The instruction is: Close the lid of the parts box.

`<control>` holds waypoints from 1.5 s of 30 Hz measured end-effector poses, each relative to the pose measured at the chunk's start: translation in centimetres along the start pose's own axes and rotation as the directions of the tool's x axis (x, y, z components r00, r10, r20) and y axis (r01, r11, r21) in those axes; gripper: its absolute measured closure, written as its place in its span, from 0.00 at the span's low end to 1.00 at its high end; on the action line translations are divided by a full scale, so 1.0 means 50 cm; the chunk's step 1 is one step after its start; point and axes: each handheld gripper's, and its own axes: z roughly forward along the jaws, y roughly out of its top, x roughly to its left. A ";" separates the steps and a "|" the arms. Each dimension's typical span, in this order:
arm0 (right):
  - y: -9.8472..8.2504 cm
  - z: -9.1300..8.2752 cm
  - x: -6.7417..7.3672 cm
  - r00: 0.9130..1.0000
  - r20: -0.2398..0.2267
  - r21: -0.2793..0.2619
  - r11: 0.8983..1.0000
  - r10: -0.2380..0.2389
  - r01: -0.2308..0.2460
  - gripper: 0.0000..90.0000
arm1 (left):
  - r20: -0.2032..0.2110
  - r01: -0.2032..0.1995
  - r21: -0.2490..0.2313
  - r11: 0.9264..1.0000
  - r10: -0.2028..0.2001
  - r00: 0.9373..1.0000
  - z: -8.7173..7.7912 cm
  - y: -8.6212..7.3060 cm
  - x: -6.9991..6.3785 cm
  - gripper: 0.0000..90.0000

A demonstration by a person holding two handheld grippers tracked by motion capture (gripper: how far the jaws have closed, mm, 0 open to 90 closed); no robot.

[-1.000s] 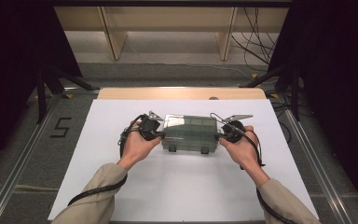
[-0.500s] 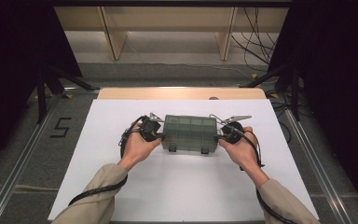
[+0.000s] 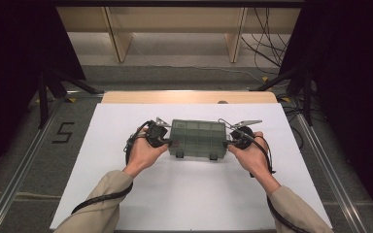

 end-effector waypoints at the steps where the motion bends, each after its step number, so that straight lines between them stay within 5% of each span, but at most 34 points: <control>1: 0.000 0.001 0.001 1.000 0.001 -0.005 1.000 0.007 -0.007 1.00 | 0.005 -0.004 0.009 1.000 0.004 1.000 -0.001 0.001 0.001 1.00; 11: 0.000 0.001 0.001 1.000 -0.002 -0.002 1.000 0.008 -0.008 1.00 | 0.033 0.023 0.022 1.000 -0.023 0.999 -0.003 0.001 -0.001 1.00; 26: 0.001 0.000 0.005 1.000 -0.010 0.009 1.000 -0.012 0.012 1.00 | 0.017 -0.001 0.025 1.000 0.001 1.000 -0.003 0.002 -0.003 1.00; 30: -0.002 0.005 0.011 1.000 -0.008 -0.028 0.999 -0.015 0.015 1.00 | 0.009 -0.006 0.025 1.000 0.006 1.000 -0.002 0.002 -0.005 1.00; 35: 0.000 0.005 0.013 1.000 -0.011 0.018 1.000 -0.022 0.022 1.00 | 0.021 -0.010 0.055 0.998 0.009 1.000 0.002 -0.002 -0.006 1.00; 36: -0.005 0.010 0.009 0.999 -0.022 0.023 0.999 -0.040 0.041 1.00 | 0.027 0.016 0.037 0.999 -0.017 0.999 0.005 -0.006 -0.008 1.00; 37: -0.006 0.009 0.010 0.999 -0.032 0.027 1.000 -0.014 0.015 1.00 | 0.013 -0.010 0.019 1.000 0.010 1.000 0.007 -0.006 -0.007 1.00; 38: -0.005 0.007 0.010 0.999 -0.021 0.038 0.999 -0.038 0.038 1.00 | -0.004 -0.019 0.016 1.000 0.019 1.000 0.007 -0.005 -0.008 1.00; 45: -0.005 0.008 0.012 1.000 -0.014 0.034 0.999 -0.013 0.014 1.00 | 0.016 0.000 0.038 0.999 -0.001 1.000 0.006 -0.004 -0.005 1.00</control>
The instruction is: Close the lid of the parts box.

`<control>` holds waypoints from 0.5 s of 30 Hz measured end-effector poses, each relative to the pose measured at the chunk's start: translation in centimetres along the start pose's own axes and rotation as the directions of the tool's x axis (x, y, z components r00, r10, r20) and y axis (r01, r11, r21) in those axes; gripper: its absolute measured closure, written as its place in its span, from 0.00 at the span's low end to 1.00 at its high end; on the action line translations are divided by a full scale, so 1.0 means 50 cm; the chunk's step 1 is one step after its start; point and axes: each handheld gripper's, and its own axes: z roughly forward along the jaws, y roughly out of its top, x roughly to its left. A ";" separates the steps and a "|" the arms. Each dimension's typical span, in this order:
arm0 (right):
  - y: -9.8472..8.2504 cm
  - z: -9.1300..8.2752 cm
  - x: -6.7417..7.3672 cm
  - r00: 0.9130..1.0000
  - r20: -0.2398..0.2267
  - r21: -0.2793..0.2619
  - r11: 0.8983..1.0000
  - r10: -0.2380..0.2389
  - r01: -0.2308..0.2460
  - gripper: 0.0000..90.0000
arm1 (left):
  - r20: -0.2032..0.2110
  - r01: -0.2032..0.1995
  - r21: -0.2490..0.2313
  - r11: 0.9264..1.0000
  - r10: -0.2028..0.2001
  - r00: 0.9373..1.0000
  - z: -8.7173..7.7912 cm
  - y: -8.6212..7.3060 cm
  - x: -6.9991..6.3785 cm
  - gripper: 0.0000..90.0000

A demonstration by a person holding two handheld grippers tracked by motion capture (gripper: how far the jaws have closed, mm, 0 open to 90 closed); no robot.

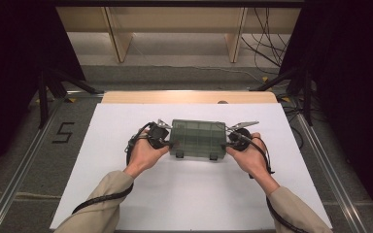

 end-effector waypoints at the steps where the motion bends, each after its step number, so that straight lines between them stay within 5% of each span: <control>1: 0.000 -0.001 -0.001 1.000 -0.001 0.011 1.000 -0.010 0.010 1.00 | 0.008 0.000 -0.002 1.000 0.000 1.000 0.000 0.000 0.001 1.00; 5: -0.002 0.001 -0.005 0.999 -0.005 -0.007 0.999 -0.035 0.035 1.00 | 0.001 -0.006 -0.031 1.000 0.006 1.000 0.002 -0.004 0.001 1.00; 9: -0.006 0.002 -0.007 1.000 -0.015 -0.038 0.999 -0.011 0.011 1.00 | 0.003 -0.013 -0.033 0.999 0.013 1.000 0.000 -0.005 -0.002 1.00; 12: -0.010 -0.002 -0.011 1.000 -0.015 -0.073 0.997 -0.010 0.009 0.92 | -0.002 -0.025 -0.072 0.997 0.025 1.000 -0.009 -0.004 -0.004 0.92; 13: -0.012 -0.003 -0.015 0.999 -0.012 -0.103 0.994 -0.045 0.043 0.90 | -0.008 -0.031 -0.087 0.996 0.030 1.000 -0.014 -0.003 -0.004 0.88; 15: -0.012 -0.015 -0.010 1.000 -0.021 -0.118 0.993 -0.006 0.003 0.80 | -0.001 -0.033 -0.138 0.990 0.033 0.999 -0.025 -0.001 -0.003 0.78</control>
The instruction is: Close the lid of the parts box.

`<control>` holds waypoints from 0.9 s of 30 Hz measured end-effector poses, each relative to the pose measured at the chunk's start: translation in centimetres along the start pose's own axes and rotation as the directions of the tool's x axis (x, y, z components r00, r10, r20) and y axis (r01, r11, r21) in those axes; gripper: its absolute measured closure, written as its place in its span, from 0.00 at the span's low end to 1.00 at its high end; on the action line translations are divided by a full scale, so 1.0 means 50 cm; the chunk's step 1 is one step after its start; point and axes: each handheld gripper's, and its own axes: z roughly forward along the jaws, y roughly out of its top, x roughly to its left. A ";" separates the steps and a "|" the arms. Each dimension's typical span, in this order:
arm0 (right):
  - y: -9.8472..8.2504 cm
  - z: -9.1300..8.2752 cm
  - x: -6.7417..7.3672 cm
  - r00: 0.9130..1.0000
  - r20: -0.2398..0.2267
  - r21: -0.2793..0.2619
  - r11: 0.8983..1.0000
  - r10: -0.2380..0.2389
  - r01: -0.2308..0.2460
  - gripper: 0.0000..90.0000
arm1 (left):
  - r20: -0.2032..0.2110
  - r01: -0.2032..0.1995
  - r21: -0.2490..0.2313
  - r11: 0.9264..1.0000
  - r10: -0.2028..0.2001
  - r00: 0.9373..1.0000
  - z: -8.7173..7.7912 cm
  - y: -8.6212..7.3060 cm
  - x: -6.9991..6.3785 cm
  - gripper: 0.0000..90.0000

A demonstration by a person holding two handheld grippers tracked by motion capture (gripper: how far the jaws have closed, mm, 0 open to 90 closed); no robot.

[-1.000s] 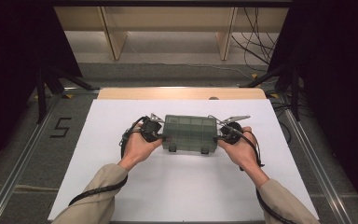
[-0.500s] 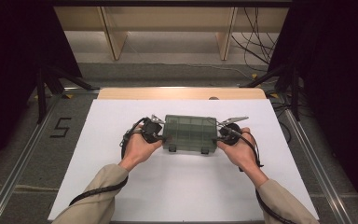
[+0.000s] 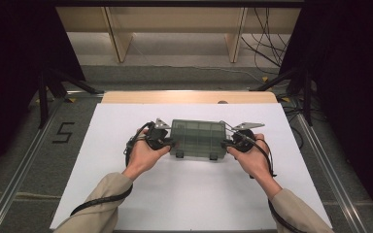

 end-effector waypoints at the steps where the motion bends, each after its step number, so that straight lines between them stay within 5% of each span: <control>1: -0.002 0.000 -0.003 1.000 0.006 -0.045 0.999 -0.022 0.022 0.74 | 0.002 -0.005 -0.027 1.000 0.005 1.000 -0.006 0.002 0.002 0.71; 6: -0.006 -0.017 -0.004 0.997 -0.049 -0.154 0.987 -0.058 0.050 0.52 | 0.027 0.014 -0.158 0.987 -0.009 1.000 -0.030 0.000 -0.001 0.37; 10: -0.017 -0.033 -0.002 0.994 -0.072 -0.210 0.975 -0.087 0.070 0.32 | -0.005 -0.004 -0.209 0.978 0.003 1.000 -0.056 -0.014 0.003 0.17; 13: -0.027 -0.043 -0.005 0.991 -0.080 -0.283 0.956 -0.108 0.081 0.24 | -0.035 0.011 -0.253 0.967 -0.020 0.999 -0.077 -0.028 0.009 0.08; 19: -0.043 -0.077 -0.009 0.989 -0.064 -0.371 0.923 -0.135 0.102 0.15 | -0.080 0.000 -0.300 0.954 -0.025 0.997 -0.116 -0.061 0.007 0.00; 22: -0.054 -0.093 -0.009 0.986 -0.069 -0.384 0.917 -0.149 0.111 0.11 | -0.086 -0.003 -0.324 0.946 -0.026 0.996 -0.136 -0.075 0.005 0.00; 23: -0.059 -0.101 -0.007 0.988 -0.077 -0.366 0.926 -0.133 0.096 0.10 | -0.089 -0.005 -0.330 0.944 -0.026 0.996 -0.143 -0.079 0.006 0.00; 27: -0.076 -0.119 -0.005 0.987 -0.088 -0.382 0.920 -0.136 0.093 0.08 | -0.096 0.000 -0.351 0.936 -0.036 0.995 -0.169 -0.102 0.007 0.00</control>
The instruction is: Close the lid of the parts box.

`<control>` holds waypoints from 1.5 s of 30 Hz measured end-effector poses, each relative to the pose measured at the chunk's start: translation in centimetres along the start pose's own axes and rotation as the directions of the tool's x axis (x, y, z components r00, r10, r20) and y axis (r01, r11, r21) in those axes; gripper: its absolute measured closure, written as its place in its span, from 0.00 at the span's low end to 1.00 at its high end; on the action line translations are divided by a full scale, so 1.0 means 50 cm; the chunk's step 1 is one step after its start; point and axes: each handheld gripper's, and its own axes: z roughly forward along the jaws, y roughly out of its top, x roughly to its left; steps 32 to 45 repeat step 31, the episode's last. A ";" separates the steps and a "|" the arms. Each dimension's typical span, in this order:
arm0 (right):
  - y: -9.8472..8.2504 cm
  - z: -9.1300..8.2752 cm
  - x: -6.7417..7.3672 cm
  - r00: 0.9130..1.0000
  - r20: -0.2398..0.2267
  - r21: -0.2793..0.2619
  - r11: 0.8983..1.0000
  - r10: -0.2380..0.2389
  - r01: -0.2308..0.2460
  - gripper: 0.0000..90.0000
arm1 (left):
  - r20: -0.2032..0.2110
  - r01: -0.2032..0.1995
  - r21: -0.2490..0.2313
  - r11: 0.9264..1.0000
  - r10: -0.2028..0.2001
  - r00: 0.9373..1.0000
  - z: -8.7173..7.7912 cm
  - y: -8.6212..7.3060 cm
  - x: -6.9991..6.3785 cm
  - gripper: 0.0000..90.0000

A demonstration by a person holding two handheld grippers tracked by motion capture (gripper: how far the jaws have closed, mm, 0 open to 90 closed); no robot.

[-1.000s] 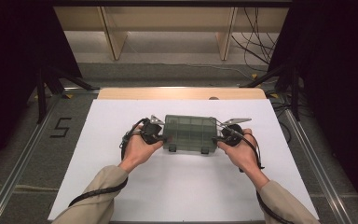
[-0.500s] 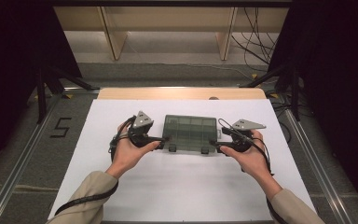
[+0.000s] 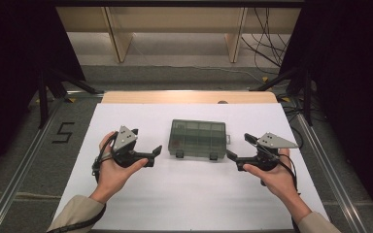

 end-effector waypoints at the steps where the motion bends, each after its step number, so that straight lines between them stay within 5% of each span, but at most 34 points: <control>1: -0.002 -0.004 0.000 1.000 0.001 -0.009 1.000 -0.004 0.004 0.07 | 0.000 0.007 -0.010 1.000 -0.007 1.000 -0.006 -0.005 0.000 0.00; 11: -0.025 -0.050 0.014 1.000 -0.005 -0.029 1.000 0.003 -0.003 0.09 | -0.005 0.018 -0.075 0.997 -0.019 1.000 -0.067 -0.025 -0.002 0.00; 20: -0.041 -0.082 0.033 1.000 -0.007 -0.047 0.999 0.011 -0.011 0.09 | -0.015 0.029 -0.072 0.997 -0.030 0.999 -0.096 -0.055 -0.006 0.00; 45: -0.046 -0.088 0.038 1.000 -0.010 -0.053 0.999 0.001 -0.002 0.09 | -0.013 0.027 -0.074 0.997 -0.028 1.000 -0.098 -0.058 -0.010 0.00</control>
